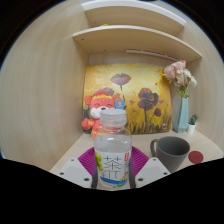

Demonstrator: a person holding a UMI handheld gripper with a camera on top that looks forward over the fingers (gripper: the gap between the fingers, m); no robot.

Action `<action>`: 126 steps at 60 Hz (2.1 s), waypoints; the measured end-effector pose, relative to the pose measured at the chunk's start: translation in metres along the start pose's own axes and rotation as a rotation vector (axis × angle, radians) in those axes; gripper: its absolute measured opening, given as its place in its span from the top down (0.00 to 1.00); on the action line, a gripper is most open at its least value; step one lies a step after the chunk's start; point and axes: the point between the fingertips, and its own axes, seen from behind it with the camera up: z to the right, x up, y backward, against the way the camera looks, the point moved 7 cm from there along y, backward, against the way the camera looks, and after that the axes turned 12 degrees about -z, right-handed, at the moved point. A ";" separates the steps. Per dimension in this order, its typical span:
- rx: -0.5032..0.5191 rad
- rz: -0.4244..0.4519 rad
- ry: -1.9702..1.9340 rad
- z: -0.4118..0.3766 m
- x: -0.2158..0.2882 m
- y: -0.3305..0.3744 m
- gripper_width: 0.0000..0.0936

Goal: Pour water

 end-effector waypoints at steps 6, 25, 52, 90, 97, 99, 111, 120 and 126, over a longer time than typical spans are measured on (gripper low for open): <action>0.008 -0.003 -0.014 0.001 0.000 -0.003 0.60; 0.201 -0.084 -0.319 -0.036 0.032 0.001 0.60; 0.486 -0.073 -1.375 0.024 0.088 0.031 0.60; 0.566 -0.034 -2.132 0.075 0.092 0.027 0.59; 0.566 -0.042 -1.985 0.074 0.106 0.031 0.59; 0.552 -0.048 -1.881 0.074 0.112 0.032 0.59; 0.441 -0.072 -1.086 0.093 0.165 0.055 0.59; 0.277 -0.016 -0.556 0.145 0.190 0.072 0.56; 0.175 0.023 -0.344 0.186 0.194 0.082 0.56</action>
